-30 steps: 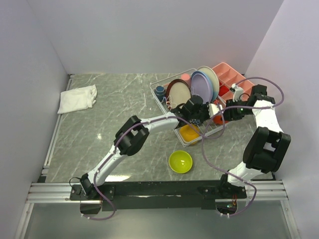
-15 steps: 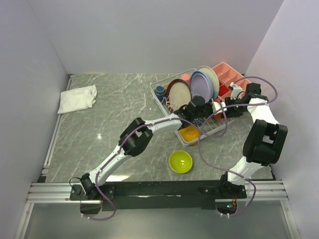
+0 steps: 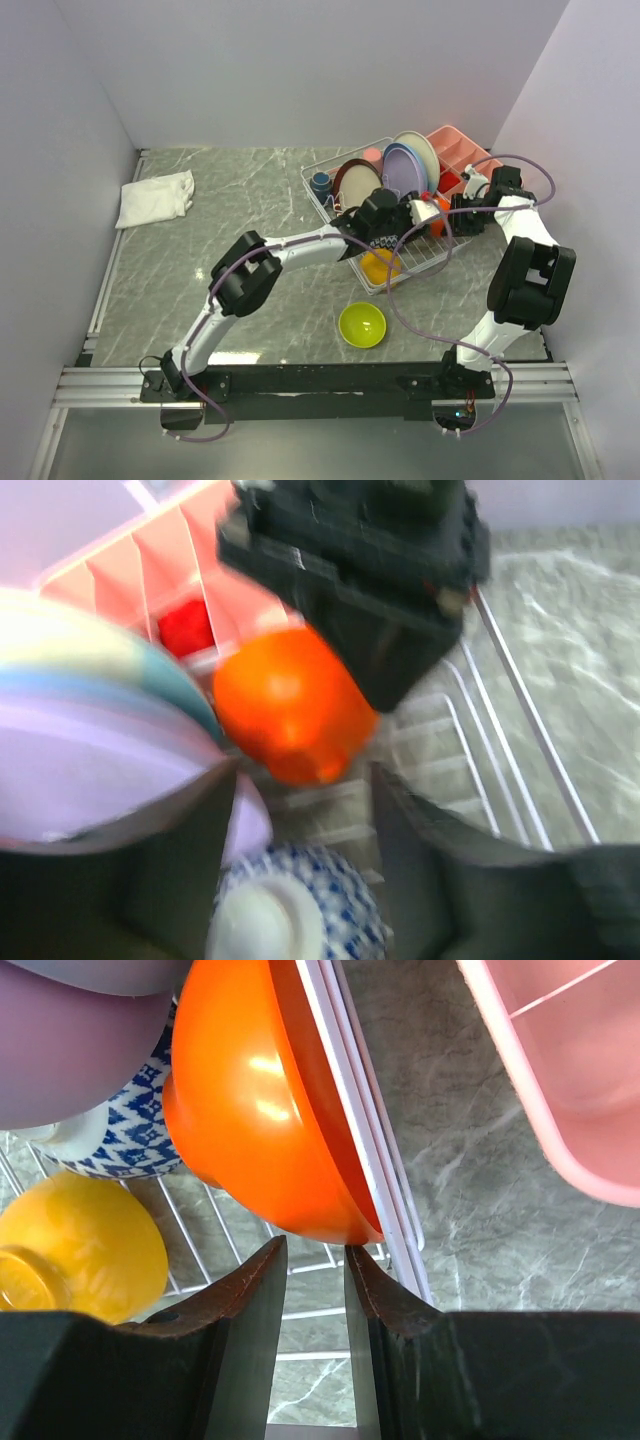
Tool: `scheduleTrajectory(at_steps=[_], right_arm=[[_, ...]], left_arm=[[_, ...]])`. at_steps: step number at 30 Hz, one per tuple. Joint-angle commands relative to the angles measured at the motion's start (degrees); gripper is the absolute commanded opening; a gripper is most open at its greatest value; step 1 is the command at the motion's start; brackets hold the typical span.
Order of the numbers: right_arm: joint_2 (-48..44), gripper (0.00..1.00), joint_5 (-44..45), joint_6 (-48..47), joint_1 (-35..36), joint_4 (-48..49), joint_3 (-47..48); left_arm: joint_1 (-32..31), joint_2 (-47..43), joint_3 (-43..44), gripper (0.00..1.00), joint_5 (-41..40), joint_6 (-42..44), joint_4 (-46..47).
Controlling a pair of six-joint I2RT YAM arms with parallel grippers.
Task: Load the mixed dishes into the dish rack
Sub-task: Adjust the dish rack at the center of the board.
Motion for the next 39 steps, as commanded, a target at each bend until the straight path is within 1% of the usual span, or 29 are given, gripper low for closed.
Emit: scheduleTrajectory(at_steps=[1, 4, 5, 6, 7, 8, 10, 14, 15, 18, 21, 24, 30, 33, 34, 36, 39], right_arm=[[2.6, 0.38, 8.2, -0.3, -1.2, 3.5, 0.1], [2.7, 0.38, 8.6, -0.7, -1.2, 2.8, 0.8], [2.7, 0.38, 8.4, -0.7, -1.2, 2.3, 0.9], [2.9, 0.38, 8.4, -0.8, -1.2, 2.1, 1.2], [3.2, 0.38, 8.5, -0.7, -1.2, 2.0, 1.6], [3.3, 0.38, 8.5, -0.7, -1.2, 1.8, 1.7], [3.5, 0.38, 8.5, -0.5, -1.2, 1.9, 1.8], [3.8, 0.38, 8.3, -0.1, -1.2, 1.6, 2.0], [3.8, 0.38, 8.2, 0.1, -1.2, 1.6, 2.0], [3.5, 0.38, 8.3, 0.4, -1.2, 1.5, 2.2], [3.3, 0.38, 8.2, 0.7, -1.2, 1.2, 2.3], [3.3, 0.38, 8.0, 1.2, -1.2, 0.9, 2.4], [2.7, 0.38, 7.9, 1.2, -1.2, 0.8, 2.1], [2.7, 0.38, 10.1, 1.9, -1.2, 1.3, 1.9], [3.0, 0.38, 11.2, 2.8, -1.2, 1.5, 2.0], [3.6, 0.37, 11.6, 3.4, -1.2, 1.1, 2.3], [3.9, 0.37, 12.6, 4.7, -1.1, 1.3, 1.9]], left_arm=[[-0.2, 6.9, 11.8, 0.72, -0.5, 0.3, -9.2], [0.2, 7.8, 10.4, 0.83, 1.0, 0.3, -5.7], [0.3, 7.8, 9.9, 0.84, 1.2, 0.0, -5.0], [0.3, 7.8, 9.8, 0.86, 1.6, -0.1, -5.0], [0.3, 8.1, 10.3, 0.91, 1.9, -0.1, -5.2], [0.3, 8.4, 10.8, 0.95, 1.7, -0.2, -6.0], [0.3, 9.4, 12.1, 0.99, 1.2, -0.7, -6.6], [0.3, 11.3, 13.9, 1.00, -1.4, -1.3, -5.9], [0.3, 12.6, 15.7, 0.97, -2.4, -1.4, -6.6], [0.2, 15.7, 20.2, 0.96, -3.3, -0.9, -9.0], [0.2, 17.4, 21.2, 0.96, -3.9, 0.3, -8.1], [0.2, 19.3, 22.9, 0.96, -5.3, 0.8, -9.2], [0.3, 20.8, 22.9, 0.96, -10.4, -0.1, -6.1], [0.3, 22.4, 26.1, 0.98, -12.0, -0.3, -6.9], [0.3, 22.4, 25.8, 0.99, -12.0, -0.2, -6.6], [0.3, 21.5, 23.9, 0.97, -14.7, -0.4, -4.6], [0.3, 21.4, 23.8, 0.98, -16.7, -0.6, -6.0]])
